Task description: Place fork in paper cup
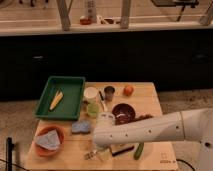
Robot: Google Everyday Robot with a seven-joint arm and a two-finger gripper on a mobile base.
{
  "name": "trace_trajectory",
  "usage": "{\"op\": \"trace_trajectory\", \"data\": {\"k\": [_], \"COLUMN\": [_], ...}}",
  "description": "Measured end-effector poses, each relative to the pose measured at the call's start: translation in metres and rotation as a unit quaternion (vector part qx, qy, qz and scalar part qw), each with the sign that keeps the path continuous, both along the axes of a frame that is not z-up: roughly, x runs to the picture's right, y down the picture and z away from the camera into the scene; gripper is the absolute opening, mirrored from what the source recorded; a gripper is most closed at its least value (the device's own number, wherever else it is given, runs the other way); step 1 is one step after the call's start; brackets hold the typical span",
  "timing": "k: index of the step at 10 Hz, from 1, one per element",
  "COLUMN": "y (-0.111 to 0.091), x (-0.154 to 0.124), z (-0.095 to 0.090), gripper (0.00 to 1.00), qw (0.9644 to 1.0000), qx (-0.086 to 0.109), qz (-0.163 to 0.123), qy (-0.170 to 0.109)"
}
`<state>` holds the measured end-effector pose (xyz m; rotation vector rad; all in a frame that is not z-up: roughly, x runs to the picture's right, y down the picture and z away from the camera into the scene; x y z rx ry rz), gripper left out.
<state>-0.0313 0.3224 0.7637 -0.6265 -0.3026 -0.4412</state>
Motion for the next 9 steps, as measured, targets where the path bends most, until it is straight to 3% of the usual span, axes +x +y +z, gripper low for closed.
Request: {"op": "trace_trajectory", "data": {"k": [1,3,6,7,9], "y": [0.004,0.01,0.011,0.006,0.005], "x": [0.003,0.003,0.008,0.007,0.009], "z": [0.004,0.013,0.006,0.002,0.001], "gripper": [0.75,0.56,0.28,0.13,0.01], "qw": [1.0,0.9999,0.9999,0.9999,0.9999], "qx": [-0.004,-0.009,-0.012,-0.01,-0.01], "qz": [0.002,0.008,0.005,0.005,0.001], "qy": [0.003,0.004,0.006,0.005,0.006]}}
